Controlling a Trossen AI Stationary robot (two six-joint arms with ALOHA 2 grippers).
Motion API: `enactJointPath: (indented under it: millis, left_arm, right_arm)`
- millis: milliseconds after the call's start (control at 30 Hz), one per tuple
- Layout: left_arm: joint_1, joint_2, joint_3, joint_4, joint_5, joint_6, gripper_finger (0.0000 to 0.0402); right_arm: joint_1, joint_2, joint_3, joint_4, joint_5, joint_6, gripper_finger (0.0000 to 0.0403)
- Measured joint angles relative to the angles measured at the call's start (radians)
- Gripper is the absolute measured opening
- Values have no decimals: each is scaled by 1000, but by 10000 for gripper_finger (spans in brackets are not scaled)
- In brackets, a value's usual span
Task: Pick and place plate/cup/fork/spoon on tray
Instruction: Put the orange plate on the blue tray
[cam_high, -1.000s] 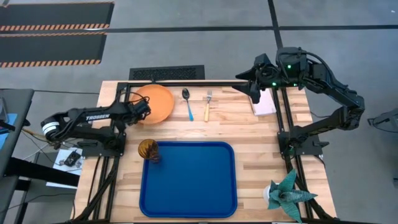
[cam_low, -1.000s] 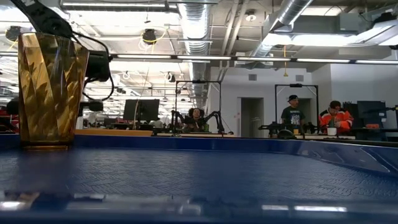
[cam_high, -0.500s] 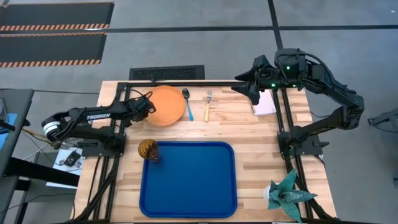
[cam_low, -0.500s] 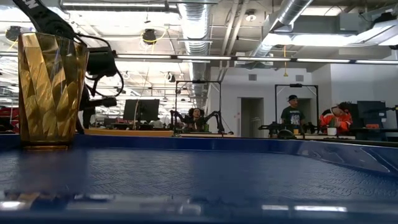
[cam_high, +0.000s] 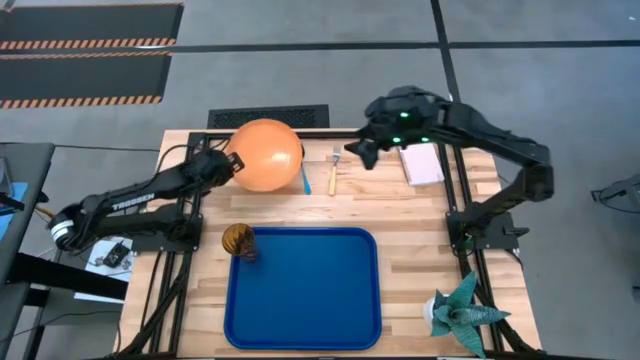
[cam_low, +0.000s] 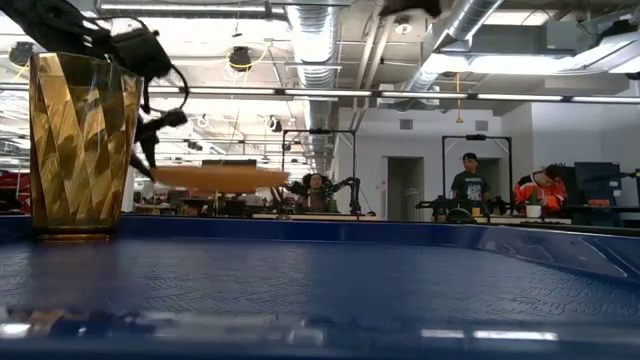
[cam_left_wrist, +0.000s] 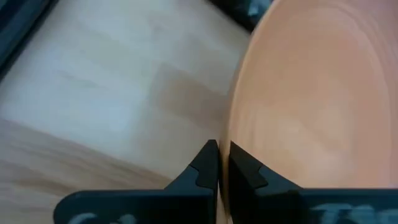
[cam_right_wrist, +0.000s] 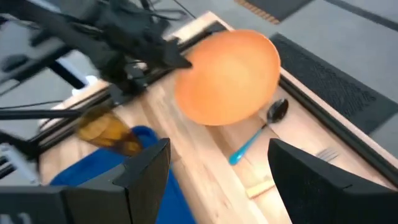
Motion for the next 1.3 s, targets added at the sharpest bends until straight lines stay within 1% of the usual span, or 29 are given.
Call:
enactJointPath:
  millis: [133, 267, 400, 567, 667, 967, 1033, 1133, 1233, 1300]
  left_arm:
    - [-3, -80, 0, 9, 2, 1, 0]
    - [-33, -155, 0, 41, 2, 1, 0]
    - [-77, -200, 2, 81, -20, 1, 0]
    - [-124, -201, 30, 84, -49, 18, 0]
    - [-143, -191, 46, 79, -66, 22, 0]
    - [-172, -185, 56, 80, -69, 31, 0]
    - [-176, -185, 56, 83, -71, 35, 0]
    - [-182, -185, 56, 83, -72, 35, 0]
    - [-188, -185, 56, 97, -72, 36, 0]
    - [-193, -185, 56, 117, -76, 43, 0]
  right_arm:
    - [-42, 76, 0, 30, -1, 14, 295]
    - [-99, 148, 0, 74, -3, 48, 295]
    - [-135, 211, 0, 193, -39, 85, 295]
    - [-138, 286, 1, 319, -110, 112, 295]
    - [-121, 325, 2, 361, -113, 122, 295]
    - [-108, 405, 1, 367, -112, 130, 292]
    - [-108, 408, 0, 370, -112, 132, 281]
    - [-107, 407, 1, 389, -113, 132, 247]
    - [-108, 418, 1, 397, -113, 138, 194]
    - [-115, 420, 0, 379, -112, 157, 144]
